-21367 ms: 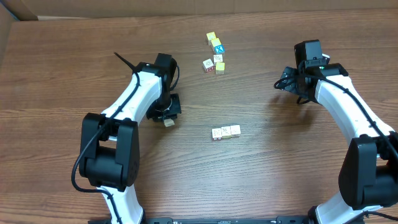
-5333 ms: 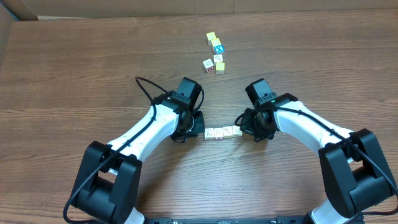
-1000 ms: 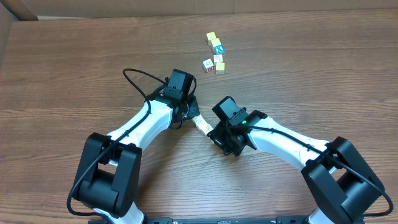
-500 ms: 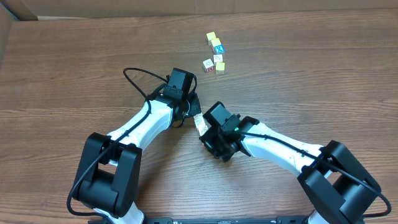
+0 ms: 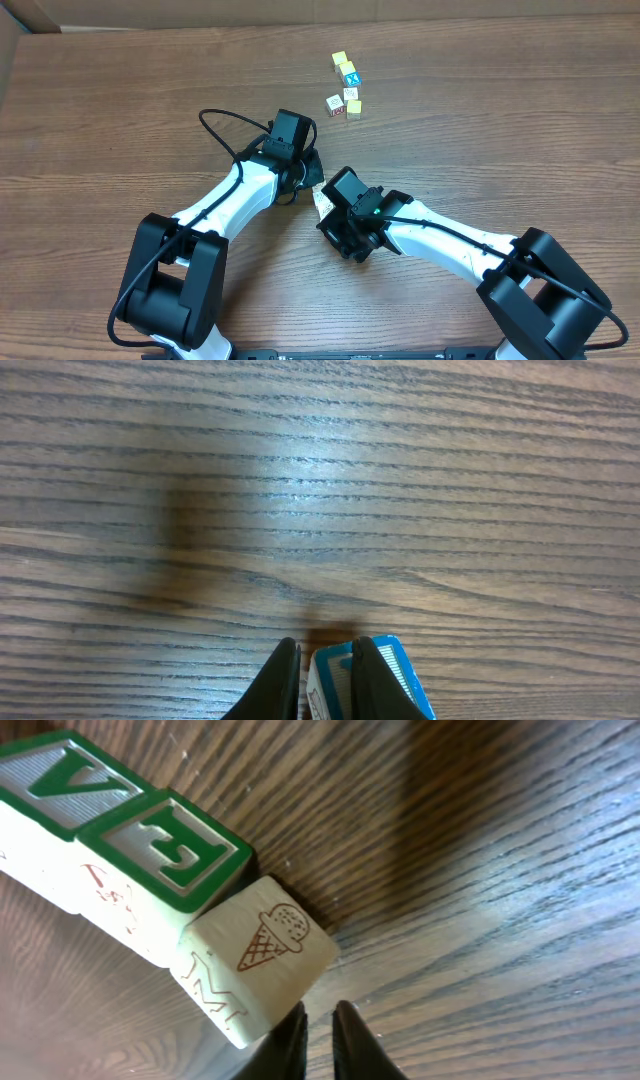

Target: Flip 4 blocks

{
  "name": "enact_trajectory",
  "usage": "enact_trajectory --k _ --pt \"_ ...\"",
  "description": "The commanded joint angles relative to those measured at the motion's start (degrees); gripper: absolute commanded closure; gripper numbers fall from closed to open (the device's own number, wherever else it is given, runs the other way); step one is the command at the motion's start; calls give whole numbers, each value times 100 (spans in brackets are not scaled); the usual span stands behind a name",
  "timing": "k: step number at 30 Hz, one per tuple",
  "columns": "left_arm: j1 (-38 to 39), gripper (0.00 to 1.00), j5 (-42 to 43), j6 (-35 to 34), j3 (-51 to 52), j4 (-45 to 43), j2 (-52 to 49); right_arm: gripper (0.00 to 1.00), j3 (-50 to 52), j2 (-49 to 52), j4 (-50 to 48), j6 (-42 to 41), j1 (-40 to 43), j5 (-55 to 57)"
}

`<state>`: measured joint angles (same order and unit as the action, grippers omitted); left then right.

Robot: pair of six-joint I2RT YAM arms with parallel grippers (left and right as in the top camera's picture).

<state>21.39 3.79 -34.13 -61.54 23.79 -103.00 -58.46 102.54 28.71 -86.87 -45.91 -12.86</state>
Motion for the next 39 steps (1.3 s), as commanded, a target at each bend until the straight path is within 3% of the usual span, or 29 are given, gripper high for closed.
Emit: enact_trajectory --k 1,12,17,21,35,39 --pt "151 88 201 94 48 151 -76 81 -85 -42 -94 -15 11 273" --pt "149 94 374 138 48 188 -76 78 -85 -44 44 -17 24 118" --pt "144 93 369 173 48 184 -76 84 -87 -44 140 -13 28 118" --pt "144 93 369 201 48 184 -76 96 -92 -96 142 28 28 111" --pt "140 84 323 203 46 186 -76 96 -90 -365 258 181 26 144" --pt "140 90 323 203 46 184 -76 96 -90 -365 332 181 28 173"
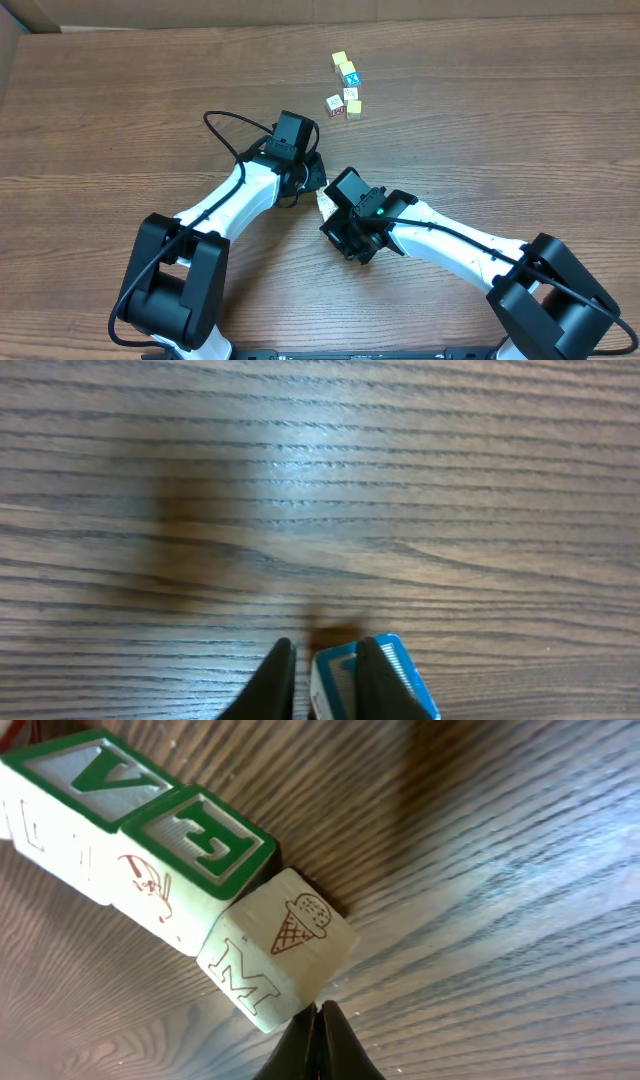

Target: Flip 4 blocks

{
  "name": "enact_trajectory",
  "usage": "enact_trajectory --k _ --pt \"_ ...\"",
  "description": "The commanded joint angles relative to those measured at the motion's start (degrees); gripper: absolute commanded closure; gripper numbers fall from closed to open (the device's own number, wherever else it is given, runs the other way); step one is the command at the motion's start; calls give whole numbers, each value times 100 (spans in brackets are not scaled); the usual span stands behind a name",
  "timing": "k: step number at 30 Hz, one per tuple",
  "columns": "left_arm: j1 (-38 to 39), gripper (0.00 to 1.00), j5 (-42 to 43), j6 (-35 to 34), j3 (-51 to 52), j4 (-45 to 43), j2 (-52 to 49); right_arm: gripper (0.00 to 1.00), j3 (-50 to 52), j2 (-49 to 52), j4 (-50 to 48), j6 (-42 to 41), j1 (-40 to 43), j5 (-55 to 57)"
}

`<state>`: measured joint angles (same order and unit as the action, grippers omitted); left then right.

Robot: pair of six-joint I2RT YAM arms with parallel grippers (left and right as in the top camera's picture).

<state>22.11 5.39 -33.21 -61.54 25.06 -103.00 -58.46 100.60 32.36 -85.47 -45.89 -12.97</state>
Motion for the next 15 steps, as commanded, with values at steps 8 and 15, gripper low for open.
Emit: enact_trajectory --k 8,15 --pt "66 88 107 153 48 59 -76 96 -103 -216 -28 378 26 179" --pt "68 93 42 153 46 59 -76 96 -136 -387 33 496 26 356"
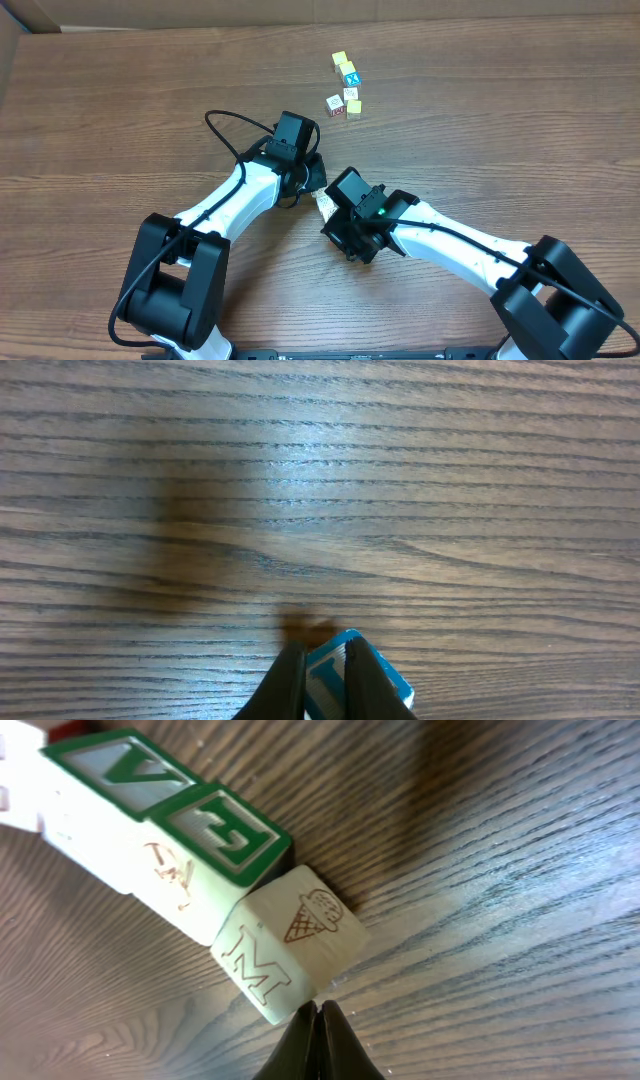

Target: Flip 4 blocks

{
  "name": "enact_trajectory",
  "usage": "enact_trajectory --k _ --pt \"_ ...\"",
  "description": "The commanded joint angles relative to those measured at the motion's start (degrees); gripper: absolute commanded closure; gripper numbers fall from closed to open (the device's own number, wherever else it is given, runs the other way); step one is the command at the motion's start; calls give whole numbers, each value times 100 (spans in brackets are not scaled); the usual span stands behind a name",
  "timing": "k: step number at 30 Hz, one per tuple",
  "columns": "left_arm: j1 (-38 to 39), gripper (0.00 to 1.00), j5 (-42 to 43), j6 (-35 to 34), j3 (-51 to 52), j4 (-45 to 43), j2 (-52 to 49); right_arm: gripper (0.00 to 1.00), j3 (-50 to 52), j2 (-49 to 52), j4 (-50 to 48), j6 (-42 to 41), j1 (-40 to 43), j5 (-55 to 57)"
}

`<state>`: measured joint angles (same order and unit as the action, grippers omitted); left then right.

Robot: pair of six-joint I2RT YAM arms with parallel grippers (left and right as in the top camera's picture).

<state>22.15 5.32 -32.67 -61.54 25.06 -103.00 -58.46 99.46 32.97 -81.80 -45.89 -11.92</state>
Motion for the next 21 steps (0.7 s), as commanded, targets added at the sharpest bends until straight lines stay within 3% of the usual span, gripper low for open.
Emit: enact_trajectory --k 1,14,17,21 --pt "63 93 48 98 46 61 -76 96 -136 -275 -20 131 26 267" --pt "61 88 -2 98 46 61 -76 96 -136 -275 39 131 24 286" --pt "61 84 -2 98 48 61 -76 87 -136 -275 39 131 24 286" --pt "61 83 4 98 46 59 -76 85 -136 -275 85 131 24 284"
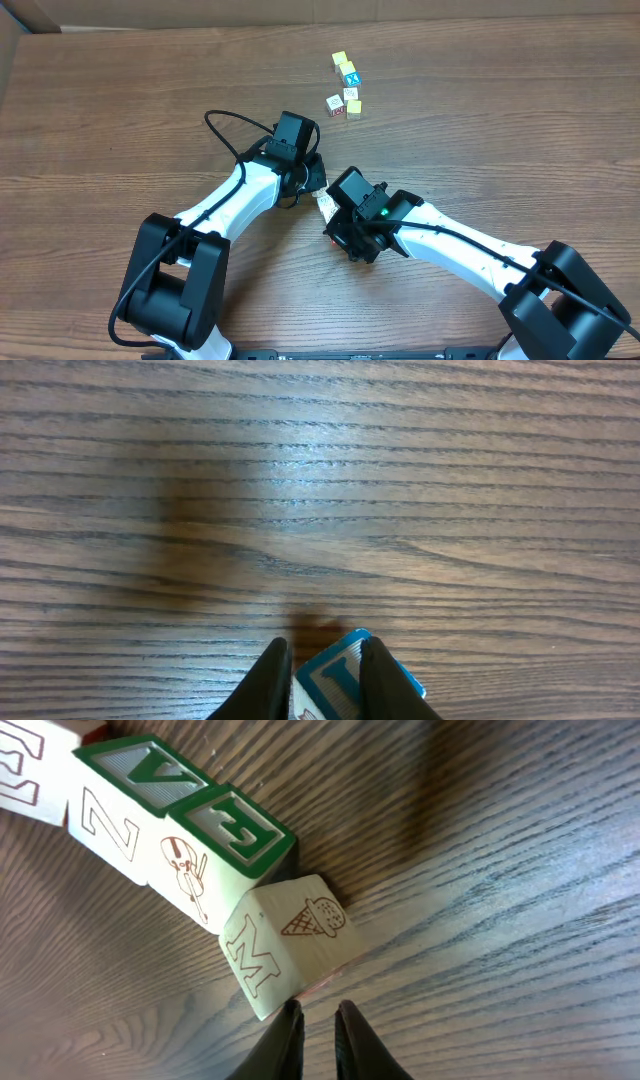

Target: Flip 4 blocks

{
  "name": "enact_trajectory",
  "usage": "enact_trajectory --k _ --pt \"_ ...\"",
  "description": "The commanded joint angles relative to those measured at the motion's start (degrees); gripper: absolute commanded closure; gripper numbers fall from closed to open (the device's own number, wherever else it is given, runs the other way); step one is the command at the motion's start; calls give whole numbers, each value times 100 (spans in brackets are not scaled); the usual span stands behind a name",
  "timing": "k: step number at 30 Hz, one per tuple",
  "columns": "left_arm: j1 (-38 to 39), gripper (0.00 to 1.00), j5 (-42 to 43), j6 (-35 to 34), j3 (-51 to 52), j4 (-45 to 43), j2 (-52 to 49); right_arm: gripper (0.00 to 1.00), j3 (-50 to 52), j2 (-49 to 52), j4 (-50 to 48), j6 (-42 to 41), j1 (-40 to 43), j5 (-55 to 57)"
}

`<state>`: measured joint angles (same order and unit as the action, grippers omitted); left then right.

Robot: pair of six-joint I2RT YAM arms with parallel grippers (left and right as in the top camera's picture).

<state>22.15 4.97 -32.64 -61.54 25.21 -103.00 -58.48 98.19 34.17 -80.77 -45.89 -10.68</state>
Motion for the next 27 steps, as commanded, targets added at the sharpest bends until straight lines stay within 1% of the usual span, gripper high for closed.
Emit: enact_trajectory --k 1,5,6,8,9,20,22,27 --pt "61 82 39 94 46 44 -76 85 -133 -149 -13 28 26 160" --pt "61 80 42 96 46 50 -76 85 -133 -149 114 26 24 144" --pt "61 82 42 96 46 50 -74 87 -133 -149 144 26 24 122" --pt "57 96 42 96 35 50 -74 94 -133 -149 225 24 24 94" --pt "55 96 50 96 22 50 -74 96 -133 -149 256 26 24 94" --pt "-76 94 59 96 -125 96 -72 96 -133 -149 426 39 24 103" --pt "-116 96 59 94 -125 133 -72 96 -133 -149 452 219 26 109" --pt "-125 96 -109 92 -125 551 -76 96 -133 -149 782 328 26 586"
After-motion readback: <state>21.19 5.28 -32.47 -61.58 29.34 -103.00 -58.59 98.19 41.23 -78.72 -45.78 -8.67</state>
